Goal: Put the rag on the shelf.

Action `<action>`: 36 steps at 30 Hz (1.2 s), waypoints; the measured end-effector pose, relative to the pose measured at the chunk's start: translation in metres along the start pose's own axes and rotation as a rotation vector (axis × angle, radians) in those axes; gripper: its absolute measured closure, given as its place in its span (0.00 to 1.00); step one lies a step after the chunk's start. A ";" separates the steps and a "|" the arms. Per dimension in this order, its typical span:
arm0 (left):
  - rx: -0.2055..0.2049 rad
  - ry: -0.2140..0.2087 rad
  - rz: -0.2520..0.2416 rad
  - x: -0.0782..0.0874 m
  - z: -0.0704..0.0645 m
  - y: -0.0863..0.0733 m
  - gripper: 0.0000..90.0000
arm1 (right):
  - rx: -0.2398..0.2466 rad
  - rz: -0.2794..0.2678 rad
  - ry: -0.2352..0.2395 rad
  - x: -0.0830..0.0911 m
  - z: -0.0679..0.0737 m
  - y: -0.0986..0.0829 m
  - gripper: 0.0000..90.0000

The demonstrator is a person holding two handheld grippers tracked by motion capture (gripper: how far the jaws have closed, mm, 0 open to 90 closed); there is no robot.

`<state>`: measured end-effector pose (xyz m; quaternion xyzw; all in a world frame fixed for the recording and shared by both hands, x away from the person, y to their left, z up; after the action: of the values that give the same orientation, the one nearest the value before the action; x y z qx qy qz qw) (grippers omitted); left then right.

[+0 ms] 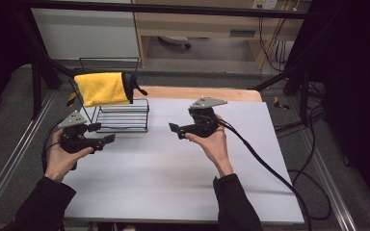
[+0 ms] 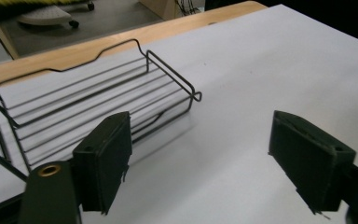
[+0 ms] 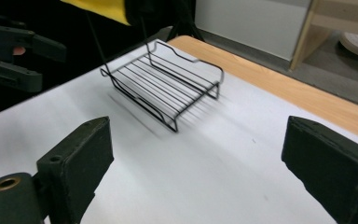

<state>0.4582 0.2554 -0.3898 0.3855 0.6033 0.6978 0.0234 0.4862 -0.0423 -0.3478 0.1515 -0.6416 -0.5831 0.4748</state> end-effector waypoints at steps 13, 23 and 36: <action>-0.006 -0.022 0.049 -0.025 -0.025 -0.040 0.11 | -0.079 0.058 -0.039 0.046 -0.039 -0.080 0.05; -0.005 -0.052 0.063 -0.032 -0.035 -0.069 0.08 | -0.124 0.056 -0.067 0.073 -0.053 -0.137 0.01; -0.046 -0.028 0.097 -0.032 -0.035 -0.092 0.08 | -0.147 0.046 -0.059 0.110 -0.067 -0.186 0.01</action>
<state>0.4212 0.2353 -0.4842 0.4234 0.5675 0.7062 0.0071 0.4168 -0.2158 -0.4751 0.0845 -0.6140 -0.6218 0.4788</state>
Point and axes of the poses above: each handheld gripper's, and its own axes: x roughly backward along the jaws, y roughly out of its top, z roughly to its left, the point moved 7 cm from there along -x, roughly forward along the jaws, and after that the axes turned 6 degrees about y, right-handed, at the moved point
